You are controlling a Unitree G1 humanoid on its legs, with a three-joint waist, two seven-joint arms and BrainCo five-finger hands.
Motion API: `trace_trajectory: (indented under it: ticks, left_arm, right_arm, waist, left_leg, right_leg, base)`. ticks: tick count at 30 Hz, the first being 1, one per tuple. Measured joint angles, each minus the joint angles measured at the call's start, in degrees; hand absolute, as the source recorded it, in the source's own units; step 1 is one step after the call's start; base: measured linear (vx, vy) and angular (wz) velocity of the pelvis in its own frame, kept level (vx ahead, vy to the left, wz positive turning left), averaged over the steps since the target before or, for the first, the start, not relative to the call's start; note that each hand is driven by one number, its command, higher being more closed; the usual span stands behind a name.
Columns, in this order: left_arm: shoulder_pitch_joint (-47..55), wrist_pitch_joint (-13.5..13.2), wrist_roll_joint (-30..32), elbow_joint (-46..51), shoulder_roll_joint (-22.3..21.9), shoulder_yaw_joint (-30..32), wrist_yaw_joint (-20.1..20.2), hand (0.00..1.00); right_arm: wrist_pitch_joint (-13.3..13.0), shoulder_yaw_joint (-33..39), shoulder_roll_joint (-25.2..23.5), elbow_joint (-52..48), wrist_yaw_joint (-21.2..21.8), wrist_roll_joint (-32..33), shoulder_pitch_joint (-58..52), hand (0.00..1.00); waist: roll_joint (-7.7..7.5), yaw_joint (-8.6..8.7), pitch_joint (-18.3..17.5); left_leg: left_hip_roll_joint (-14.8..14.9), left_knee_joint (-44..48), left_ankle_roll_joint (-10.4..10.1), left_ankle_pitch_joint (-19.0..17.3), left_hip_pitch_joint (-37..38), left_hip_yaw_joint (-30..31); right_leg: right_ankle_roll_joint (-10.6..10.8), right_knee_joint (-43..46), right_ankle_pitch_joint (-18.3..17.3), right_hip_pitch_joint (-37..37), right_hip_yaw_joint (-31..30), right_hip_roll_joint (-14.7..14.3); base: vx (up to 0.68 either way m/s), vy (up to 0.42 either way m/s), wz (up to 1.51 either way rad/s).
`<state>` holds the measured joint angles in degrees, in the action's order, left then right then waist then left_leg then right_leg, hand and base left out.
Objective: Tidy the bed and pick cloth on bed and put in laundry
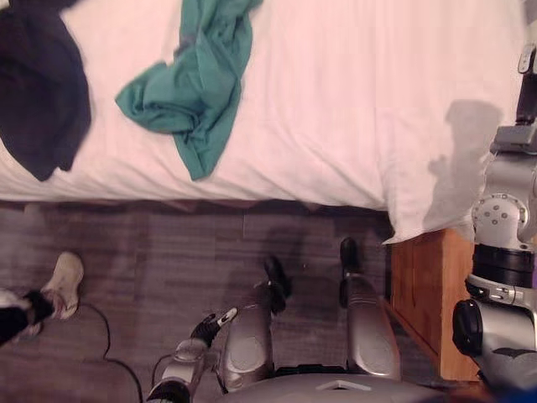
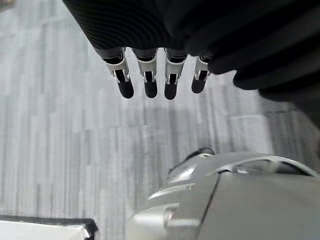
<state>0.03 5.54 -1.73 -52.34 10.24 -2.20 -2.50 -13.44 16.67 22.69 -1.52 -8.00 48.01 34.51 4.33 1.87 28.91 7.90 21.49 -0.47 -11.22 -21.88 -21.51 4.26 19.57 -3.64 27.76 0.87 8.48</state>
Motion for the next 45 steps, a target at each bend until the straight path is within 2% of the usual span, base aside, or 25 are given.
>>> trace_trajectory:
  ticks: [3, 7, 9, 12, 13, 14, 16, 17, 18, 20, 22, 24, 26, 29, 30, 31, 33, 36, 39, 40, 43, 44, 45]
  left_arm:
    - [-1.79, -0.30, -0.20, 1.65, -0.45, 0.14, -1.67, 0.00]
    - [-3.65, 0.13, -1.08, 1.61, -0.33, 0.41, -3.42, 0.00]
    - [-4.60, 1.40, -0.87, 1.56, -0.30, 0.84, -4.61, 0.00]
    - [-5.14, 1.46, -0.84, 1.43, -0.34, 1.66, -5.30, 0.00]
    - [-5.45, 1.37, -0.98, 1.36, -0.37, 2.48, -5.36, 0.00]
    - [-5.73, 1.17, -1.20, 1.37, -0.28, 3.14, -5.35, 0.00]
    - [-5.85, 0.73, -1.66, 1.55, -0.29, 4.30, -5.34, 0.00]
    - [-5.95, 0.38, -2.14, 1.63, -0.35, 4.61, -5.32, 0.00]
    - [-6.03, 0.31, -2.23, 1.68, -0.35, 4.65, -5.30, 0.00]
    - [-6.40, 0.50, -2.72, 1.83, -0.59, 5.13, -5.26, 0.00]
    - [-6.74, 0.73, -4.59, 2.67, -1.53, 5.11, -5.02, 0.00]
    - [-7.46, 1.19, -6.01, 3.03, -5.44, 4.66, -4.59, 0.00]
    - [-8.10, 1.90, -6.53, 3.13, -8.77, 3.24, -3.57, 0.00]
    - [-7.39, 5.41, -6.03, 2.33, -10.20, 1.91, -2.43, 0.00]
    - [-6.70, 6.68, -5.36, 1.40, -9.53, 2.12, -2.29, 0.00]
    - [-6.05, 7.02, -5.05, 1.29, -9.19, 2.46, -2.25, 0.00]
    - [-3.52, 8.02, -2.87, 0.92, -7.53, 2.63, -1.56, 0.00]
    - [-2.04, 8.02, -1.05, -0.27, -6.21, 2.62, -1.63, 0.00]
    - [-0.47, 7.57, -1.00, -1.33, -5.77, 2.42, -2.41, 0.00]
    - [-0.20, 6.94, -1.21, -1.20, -5.62, 2.40, -2.74, 0.00]
    - [1.23, 4.38, -2.20, -0.46, -5.46, 3.12, -2.87, 0.00]
    - [1.70, 2.43, -2.28, -0.15, -5.67, 3.45, -2.94, 0.00]
    - [2.16, 1.55, -2.39, -0.13, -5.69, 3.51, -2.93, 0.00]
  right_arm:
    - [-3.37, 0.12, -0.04, -0.03, -3.51, 4.05, -0.13, 1.00]
    - [-7.47, 1.97, -2.18, 0.34, -4.11, 10.86, -3.15, 1.00]
    - [-10.58, 3.24, -6.07, 2.42, -1.03, 13.49, -5.58, 1.00]
    - [-12.13, 2.62, -9.42, 4.38, 4.13, 14.57, -7.86, 1.00]
    - [-12.95, 1.71, -10.92, 6.60, 6.67, 14.64, -9.42, 1.00]
    - [-13.53, 0.67, -12.30, 9.19, 8.74, 14.64, -12.12, 1.00]
    - [-12.75, -0.18, -14.94, 17.12, 9.88, 14.85, -17.51, 1.00]
    - [-10.89, -0.44, -16.27, 23.86, 9.98, 14.91, -21.14, 1.00]
    - [-9.98, -0.43, -17.46, 26.48, 9.95, 14.95, -23.18, 0.00]
    - [-6.83, -1.54, -21.12, 30.33, 9.94, 14.66, -31.13, 0.00]
    - [-5.13, -1.72, -21.72, 30.36, 10.04, 12.73, -35.52, 0.00]
    - [-3.51, -1.78, -21.64, 30.67, 10.02, 7.27, -39.80, 0.00]
    - [-2.91, -2.46, -21.61, 31.54, 9.44, -3.36, -42.19, 0.00]
    - [-2.14, -4.42, -22.84, 35.74, 7.80, -15.58, -44.36, 0.00]
    - [-1.76, -4.95, -22.70, 37.98, 7.42, -19.74, -44.83, 0.00]
    - [-1.72, -5.27, -22.57, 38.96, 7.34, -21.29, -45.03, 0.00]
    - [-1.75, -5.60, -22.35, 43.61, 7.07, -28.64, -45.15, 0.00]
    - [-1.96, -6.18, -21.29, 46.97, 7.69, -31.18, -44.83, 0.00]
    - [-1.89, -8.10, -19.22, 49.97, 10.48, -31.49, -42.91, 0.00]
    - [-1.90, -8.40, -18.65, 50.09, 12.49, -31.47, -42.56, 0.00]
    - [-1.96, -9.84, -17.79, 49.57, 13.97, -31.35, -42.52, 0.00]
    - [-1.82, -10.78, -16.84, 49.29, 13.96, -30.19, -42.49, 0.00]
    - [-1.73, -10.79, -16.85, 48.82, 13.92, -30.06, -42.48, 0.00]
  waist:
    - [0.36, -1.23, 1.27]
    - [0.62, -1.30, 1.66]
    - [0.62, -1.06, 1.65]
    - [0.40, -0.33, 1.54]
    - [0.12, 0.42, 1.48]
    - [-0.37, 0.46, 1.44]
    - [-1.25, 0.48, 1.06]
    - [-1.31, 0.53, 1.03]
    - [-1.30, 0.51, 1.02]
    - [-1.15, 1.50, 0.94]
    - [-1.10, 2.37, 0.44]
    - [-1.59, 3.67, -2.47]
    - [-2.89, 3.95, -5.09]
    - [-5.43, 3.50, -9.18]
    - [-5.78, 3.55, -10.43]
    - [-5.81, 3.43, -11.02]
    - [-5.61, 3.44, -12.59]
    - [-4.31, 3.43, -13.51]
    - [-3.15, 3.38, -13.94]
    - [-2.97, 3.26, -13.61]
    - [-2.82, 3.19, -13.24]
    - [-2.35, 3.09, -13.34]
    - [-2.25, 3.20, -13.37]
  left_leg:
    - [1.29, 5.55, 0.23, -1.24, -7.97, 0.34]
    - [2.34, 10.60, 0.36, -3.14, -12.60, 0.53]
    - [2.80, 12.03, 0.43, -3.91, -13.59, -0.02]
    - [3.31, 13.04, 0.31, -4.58, -13.01, -0.40]
    - [3.68, 13.35, 0.43, -4.79, -12.40, -0.90]
    - [4.17, 13.69, 0.41, -5.19, -11.41, -1.68]
    - [4.49, 13.62, 0.32, -5.68, -9.34, -3.05]
    - [4.94, 13.66, 0.18, -6.14, -8.08, -3.77]
    - [5.23, 13.61, 0.08, -6.36, -7.36, -4.40]
    - [6.20, 13.32, -0.26, -7.34, -3.91, -6.62]
    - [6.78, 12.57, -0.35, -7.80, -0.92, -8.17]
    - [6.96, 10.69, -0.45, -7.97, 2.48, -9.79]
    - [6.81, 8.15, -0.86, -7.67, 6.19, -11.01]
    - [5.28, 2.26, -1.90, -5.23, 11.15, -10.76]
    - [4.54, -0.43, -2.39, -4.08, 13.27, -10.10]
    - [4.21, -1.51, -2.63, -3.59, 14.28, -9.80]
    - [2.99, -4.96, -3.38, -2.13, 17.84, -8.48]
    - [2.60, -6.94, -3.89, -1.31, 19.40, -7.63]
    - [2.51, -7.19, -4.10, -1.15, 19.87, -7.89]
    - [2.99, -5.14, -4.89, -1.80, 19.58, -7.93]
    - [5.79, 4.29, -5.28, -6.49, 18.35, -8.14]
    - [7.46, 8.84, -5.24, -9.87, 17.67, -8.37]
    - [7.73, 9.80, -5.19, -11.22, 17.54, -8.75]
  right_leg:
    - [-0.28, 6.19, -1.87, 8.42, 0.04, 0.04]
    - [-0.46, 12.06, -3.71, 14.11, -0.31, 0.03]
    - [-0.63, 13.53, -4.16, 15.65, -0.82, -0.09]
    - [-0.65, 13.87, -4.21, 15.34, -1.49, -0.52]
    - [-0.65, 13.75, -4.21, 14.74, -1.63, -0.63]
    - [-0.59, 13.42, -4.14, 13.97, -2.07, -1.03]
    - [-0.48, 13.19, -4.04, 12.78, -3.26, -1.52]
    - [-0.41, 12.58, -3.82, 11.70, -3.82, -2.02]
    - [-0.42, 12.22, -3.67, 11.31, -4.25, -2.35]
    - [-0.23, 10.31, -3.02, 8.62, -5.74, -3.63]
    - [-0.05, 8.53, -2.31, 6.04, -6.53, -4.01]
    - [0.44, 5.69, -1.21, 2.92, -7.04, -4.43]
    - [0.46, 2.81, -0.56, -0.69, -6.96, -4.48]
    - [0.22, -0.67, -0.29, -5.75, -5.16, -3.89]
    - [0.07, -1.07, -0.40, -7.69, -3.36, -3.43]
    - [-0.22, -1.05, -0.63, -8.44, -2.53, -3.26]
    - [-0.86, 0.06, -2.43, -11.03, 0.21, -2.32]
    - [-1.17, 0.24, -3.03, -12.27, 1.84, -2.06]
    - [-1.17, 0.11, -3.03, -12.35, 1.77, -2.19]
    - [-1.25, 1.27, -3.69, -12.26, 1.66, -2.16]
    - [-1.33, 7.23, -9.52, -10.77, 1.57, -2.00]
    - [-1.61, 12.32, -11.95, -8.87, 1.27, -1.93]
    - [-1.64, 14.83, -13.09, -7.63, 0.65, -1.82]
  base:
    - [-0.08, -0.042, 0.10]
    - [-0.06, -0.025, -0.04]
    - [-0.05, -0.013, -0.12]
    - [-0.04, -0.001, -0.17]
    - [-0.04, 0.002, -0.21]
    - [-0.03, 0.000, -0.25]
    - [0.00, 0.004, -0.37]
    - [0.03, 0.002, -0.43]
    - [0.04, -0.003, -0.46]
    - [0.09, 0.003, -0.59]
    - [0.11, 0.014, -0.53]
    - [0.15, 0.013, -0.42]
    - [0.14, -0.011, -0.19]
    - [0.15, -0.055, 0.20]
    - [0.14, -0.080, 0.36]
    - [0.13, -0.088, 0.41]
    - [0.11, -0.083, 0.37]
    - [0.06, -0.065, 0.18]
    - [0.01, -0.022, -0.08]
    - [-0.03, -0.017, -0.06]
    - [-0.06, -0.027, -0.23]
    - [-0.07, -0.034, -0.42]
    - [-0.04, -0.032, -0.39]
